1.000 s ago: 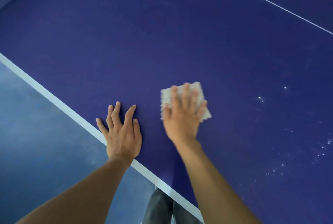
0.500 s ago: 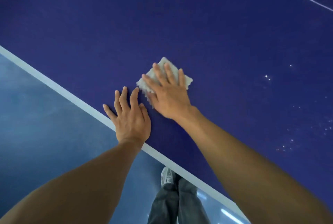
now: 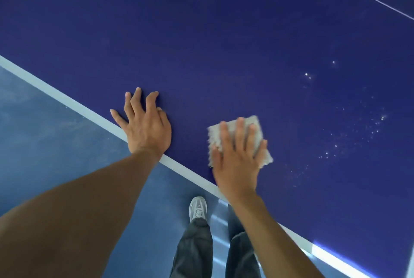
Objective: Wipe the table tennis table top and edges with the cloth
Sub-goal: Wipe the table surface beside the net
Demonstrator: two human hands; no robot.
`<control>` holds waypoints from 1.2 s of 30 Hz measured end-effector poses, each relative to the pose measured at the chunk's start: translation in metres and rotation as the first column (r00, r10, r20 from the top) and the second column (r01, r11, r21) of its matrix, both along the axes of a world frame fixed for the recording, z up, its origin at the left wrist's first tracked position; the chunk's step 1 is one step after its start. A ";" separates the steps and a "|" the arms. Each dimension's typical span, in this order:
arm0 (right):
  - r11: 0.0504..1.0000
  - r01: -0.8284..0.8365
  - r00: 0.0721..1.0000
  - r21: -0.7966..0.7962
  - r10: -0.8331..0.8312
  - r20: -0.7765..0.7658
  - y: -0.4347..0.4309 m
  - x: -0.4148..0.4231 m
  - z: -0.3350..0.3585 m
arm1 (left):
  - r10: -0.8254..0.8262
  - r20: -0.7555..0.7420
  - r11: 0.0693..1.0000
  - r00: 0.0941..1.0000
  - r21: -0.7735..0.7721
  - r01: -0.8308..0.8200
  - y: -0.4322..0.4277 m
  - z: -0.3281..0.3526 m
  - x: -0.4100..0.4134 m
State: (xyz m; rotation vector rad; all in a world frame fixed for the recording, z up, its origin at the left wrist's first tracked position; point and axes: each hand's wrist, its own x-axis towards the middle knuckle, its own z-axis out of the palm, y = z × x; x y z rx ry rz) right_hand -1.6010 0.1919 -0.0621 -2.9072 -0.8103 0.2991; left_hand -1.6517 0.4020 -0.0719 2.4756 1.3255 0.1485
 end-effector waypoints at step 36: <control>0.974 0.210 0.970 -0.082 -0.218 -0.111 -0.241 0.152 0.007 | -0.349 -0.048 0.929 0.936 0.115 0.352 -0.123 -0.003 0.001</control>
